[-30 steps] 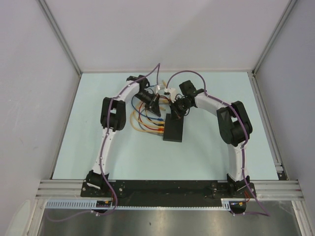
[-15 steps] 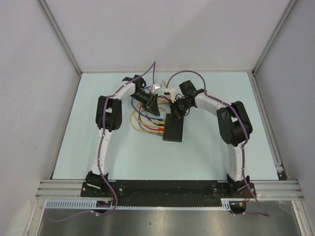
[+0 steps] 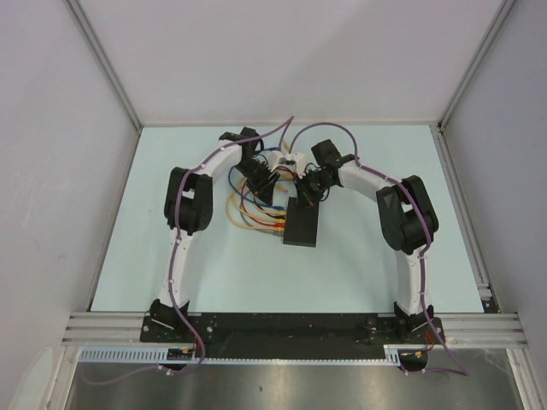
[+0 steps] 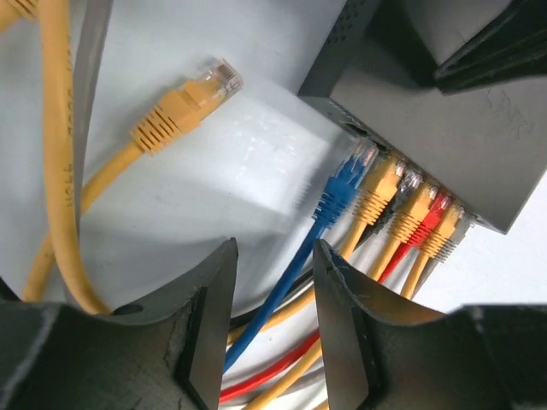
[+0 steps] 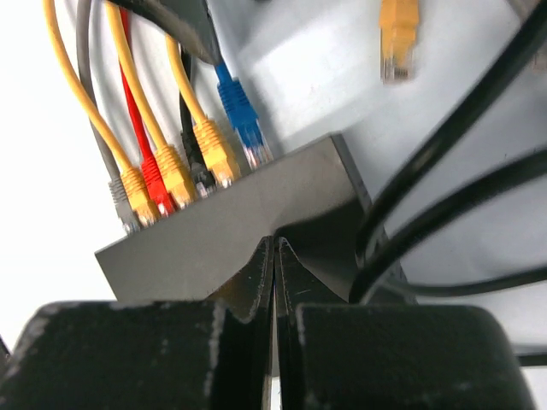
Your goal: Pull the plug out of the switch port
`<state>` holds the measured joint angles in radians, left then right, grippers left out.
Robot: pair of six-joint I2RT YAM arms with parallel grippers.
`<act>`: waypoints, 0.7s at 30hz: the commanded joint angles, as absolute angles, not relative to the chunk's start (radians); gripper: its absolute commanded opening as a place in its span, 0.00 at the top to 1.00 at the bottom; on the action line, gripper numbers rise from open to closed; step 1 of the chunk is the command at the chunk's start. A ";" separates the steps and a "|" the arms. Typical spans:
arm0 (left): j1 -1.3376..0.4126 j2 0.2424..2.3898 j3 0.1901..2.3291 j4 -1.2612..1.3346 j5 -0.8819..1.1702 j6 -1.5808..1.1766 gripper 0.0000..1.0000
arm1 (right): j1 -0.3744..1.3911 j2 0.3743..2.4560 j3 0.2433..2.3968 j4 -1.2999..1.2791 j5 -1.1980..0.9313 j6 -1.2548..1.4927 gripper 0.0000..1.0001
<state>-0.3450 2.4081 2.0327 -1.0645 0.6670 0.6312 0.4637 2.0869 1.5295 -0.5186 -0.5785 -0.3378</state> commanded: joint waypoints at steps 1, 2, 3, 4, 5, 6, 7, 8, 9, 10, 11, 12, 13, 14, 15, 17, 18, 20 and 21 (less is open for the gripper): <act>-0.374 2.365 2.013 -1.058 0.580 0.730 0.53 | 0.469 2.132 1.500 -0.569 -0.485 -0.368 1.00; -0.376 2.365 2.014 -1.061 0.575 0.742 0.54 | 0.469 2.131 1.500 -0.569 -0.485 -0.368 1.00; -0.377 2.365 2.011 -1.078 0.577 0.752 0.54 | 0.469 2.132 1.500 -0.569 -0.485 -0.368 1.00; -0.379 2.365 2.011 -1.087 0.581 0.759 0.54 | 0.468 2.132 1.502 -0.569 -0.485 -0.368 1.00; -0.379 2.364 2.010 -1.091 0.574 0.765 0.54 | 0.468 2.131 1.500 -0.568 -0.485 -0.368 1.00; -0.380 2.359 2.000 -1.091 0.565 0.770 0.55 | 0.468 2.132 1.500 -0.569 -0.486 -0.368 1.00; -0.380 2.355 1.996 -1.094 0.555 0.778 0.56 | 0.469 2.134 1.500 -0.566 -0.486 -0.368 1.00; -0.382 2.353 1.991 -1.095 0.540 0.794 0.56 | 0.468 2.134 1.500 -0.566 -0.486 -0.368 1.00; -0.382 2.350 1.980 -1.097 0.537 0.802 0.56 | 0.468 2.134 1.500 -0.565 -0.486 -0.365 1.00; -0.382 2.341 1.974 -1.098 0.532 0.810 0.56 | 0.468 2.135 1.500 -0.565 -0.486 -0.367 1.00; -0.382 2.338 1.967 -1.095 0.529 0.819 0.56 | 0.469 2.135 1.500 -0.561 -0.486 -0.365 1.00; -0.382 2.333 1.948 -1.091 0.525 0.821 0.56 | 0.469 2.134 1.500 -0.561 -0.486 -0.367 1.00; -0.382 2.329 1.942 -1.089 0.526 0.822 0.55 | 0.469 2.135 1.500 -0.564 -0.485 -0.367 1.00; -0.382 2.327 1.934 -1.086 0.532 0.816 0.54 | 0.468 2.135 1.500 -0.565 -0.485 -0.367 1.00; -0.383 2.326 1.922 -1.082 0.541 0.813 0.54 | 0.468 2.135 1.500 -0.561 -0.485 -0.367 1.00; -0.385 2.321 1.901 -1.057 0.549 0.793 0.53 | 0.469 2.135 1.500 -0.561 -0.485 -0.367 1.00; -0.388 2.321 1.887 -1.052 0.566 0.790 0.53 | 0.469 2.134 1.500 -0.561 -0.485 -0.367 1.00; -0.388 2.315 1.867 -1.034 0.578 0.776 0.54 | 0.471 2.134 1.500 -0.561 -0.483 -0.367 1.00; -0.390 2.313 1.859 -1.020 0.575 0.770 0.57 | 0.469 2.132 1.500 -0.563 -0.483 -0.367 1.00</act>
